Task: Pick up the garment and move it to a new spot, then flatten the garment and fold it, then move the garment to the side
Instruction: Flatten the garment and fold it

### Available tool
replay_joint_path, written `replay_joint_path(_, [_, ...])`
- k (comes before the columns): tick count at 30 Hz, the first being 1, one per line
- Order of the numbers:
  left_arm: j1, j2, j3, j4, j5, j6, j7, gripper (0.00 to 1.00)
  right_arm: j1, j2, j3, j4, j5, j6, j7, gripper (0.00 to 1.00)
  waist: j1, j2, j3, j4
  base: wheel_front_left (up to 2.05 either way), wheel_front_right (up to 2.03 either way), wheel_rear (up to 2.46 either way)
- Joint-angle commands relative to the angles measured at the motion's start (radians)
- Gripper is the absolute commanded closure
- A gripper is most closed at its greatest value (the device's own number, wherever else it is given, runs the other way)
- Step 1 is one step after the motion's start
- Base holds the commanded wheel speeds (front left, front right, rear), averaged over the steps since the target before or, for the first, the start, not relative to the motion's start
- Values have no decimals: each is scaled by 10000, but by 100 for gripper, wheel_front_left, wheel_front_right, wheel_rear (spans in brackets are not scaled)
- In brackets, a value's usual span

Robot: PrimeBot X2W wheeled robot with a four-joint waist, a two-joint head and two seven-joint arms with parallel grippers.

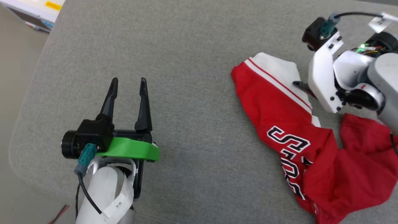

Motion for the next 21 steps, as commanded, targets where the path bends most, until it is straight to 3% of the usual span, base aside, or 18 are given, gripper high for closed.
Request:
replay_joint_path(1, [-201,-46,-61,-32,-129,93,-57,0,-72,110,211,228,78,-9,-108,0,0,0,508,455,0,0,0])
replay_joint_path(9, [-266,-48,-240,69,-246,296,-57,0,502,245,1502,1112,253,-9,-430,0,0,0,547,571,0,0,0])
replay_joint_path(10, [-243,-48,-226,90,-230,307,-57,0,497,255,1561,1063,240,-9,-615,59,0,0,500,544,0,0,0])
replay_joint_path(11, [-148,-48,-175,187,-154,300,-57,0,338,263,1643,974,256,-9,-1518,100,0,0,250,418,0,0,0])
replay_joint_path(16, [67,-48,-32,304,26,233,-57,0,-173,113,1507,760,184,-9,-3417,100,0,0,-397,120,0,0,0])
replay_joint_path(21, [472,-48,157,355,252,146,-57,0,-307,-515,1059,115,220,-9,-4990,100,0,0,-1078,-284,0,0,0])
